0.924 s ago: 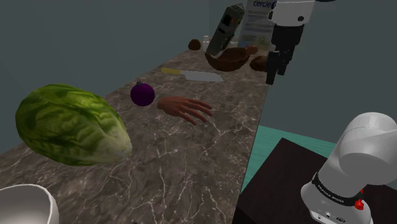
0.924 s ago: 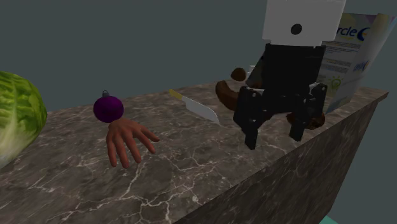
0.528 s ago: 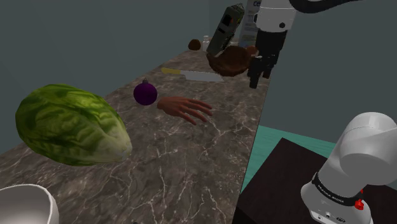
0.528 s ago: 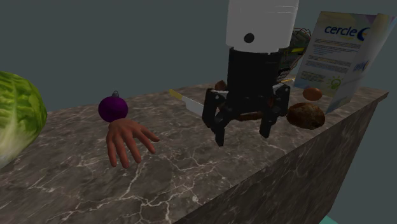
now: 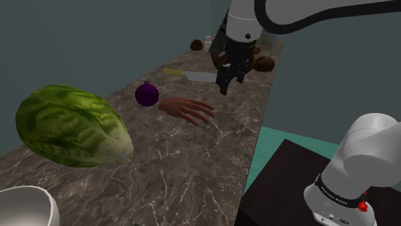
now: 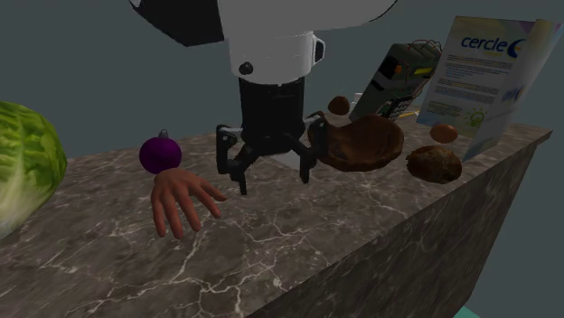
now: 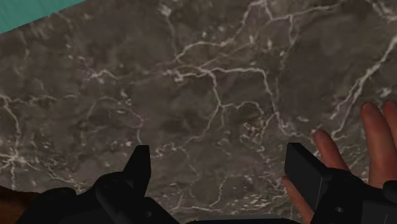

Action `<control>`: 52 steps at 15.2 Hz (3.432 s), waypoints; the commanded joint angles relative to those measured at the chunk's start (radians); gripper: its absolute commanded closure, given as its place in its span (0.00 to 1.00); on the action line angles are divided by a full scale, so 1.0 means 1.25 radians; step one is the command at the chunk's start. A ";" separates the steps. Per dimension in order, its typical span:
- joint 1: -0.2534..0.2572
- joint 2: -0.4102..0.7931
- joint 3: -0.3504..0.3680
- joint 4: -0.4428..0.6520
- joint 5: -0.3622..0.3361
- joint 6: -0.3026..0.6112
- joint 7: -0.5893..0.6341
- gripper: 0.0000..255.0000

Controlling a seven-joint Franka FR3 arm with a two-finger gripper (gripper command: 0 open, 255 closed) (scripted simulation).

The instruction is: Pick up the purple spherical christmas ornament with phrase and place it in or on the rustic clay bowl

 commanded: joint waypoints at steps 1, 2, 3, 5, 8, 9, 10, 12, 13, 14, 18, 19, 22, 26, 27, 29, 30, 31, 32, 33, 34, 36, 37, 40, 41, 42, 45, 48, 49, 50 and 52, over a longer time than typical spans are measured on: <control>-0.005 0.043 0.034 0.032 -0.011 0.033 0.035 0.00; -0.008 0.064 0.052 0.047 -0.018 0.049 0.053 0.00; -0.011 0.086 0.070 0.062 -0.027 0.065 0.071 0.00; -0.019 0.130 0.107 0.096 -0.050 0.093 0.111 0.00; -0.033 0.203 0.164 0.155 -0.098 0.127 0.176 0.00; -0.038 0.229 0.183 0.176 -0.118 0.135 0.199 0.00; -0.043 0.256 0.203 0.199 -0.140 0.143 0.223 0.00; -0.052 0.313 0.242 0.249 -0.192 0.152 0.274 0.00; -0.055 0.344 0.262 0.276 -0.222 0.154 0.300 0.00; -0.056 0.376 0.280 0.304 -0.255 0.154 0.328 0.00; -0.035 0.521 0.340 0.435 -0.410 0.128 0.440 0.00; -0.021 0.560 0.350 0.472 -0.452 0.115 0.465 0.00; 0.001 0.604 0.350 0.506 -0.497 0.108 0.491 0.00; -0.003 0.620 0.343 0.486 -0.512 0.140 0.500 0.00; -0.004 0.624 0.341 0.482 -0.516 0.148 0.503 0.00; -0.005 0.631 0.338 0.475 -0.523 0.160 0.507 0.00; -0.005 0.631 0.338 0.475 -0.523 0.160 0.507 0.00; -0.005 0.631 0.338 0.475 -0.523 0.160 0.507 0.00; -0.005 0.631 0.338 0.475 -0.523 0.160 0.507 0.00; -0.005 0.631 0.338 0.475 -0.523 0.160 0.507 0.00; -0.005 0.631 0.338 0.475 -0.523 0.160 0.507 0.00; -0.005 0.631 0.338 0.475 -0.523 0.160 0.507 0.00; -0.005 0.631 0.338 0.475 -0.523 0.160 0.506 1.00; -0.005 0.631 0.338 0.476 -0.523 0.159 0.506 1.00; -0.005 0.631 0.338 0.476 -0.523 0.159 0.506 1.00; -0.004 0.632 0.338 0.477 -0.523 0.158 0.506 1.00; -0.005 0.631 0.338 0.476 -0.523 0.159 0.506 1.00; -0.003 0.631 0.340 0.495 -0.519 0.141 0.497 1.00; -0.002 0.631 0.341 0.506 -0.517 0.131 0.493 1.00; -0.001 0.632 0.341 0.517 -0.515 0.122 0.489 1.00; 0.002 0.634 0.343 0.540 -0.513 0.102 0.480 1.00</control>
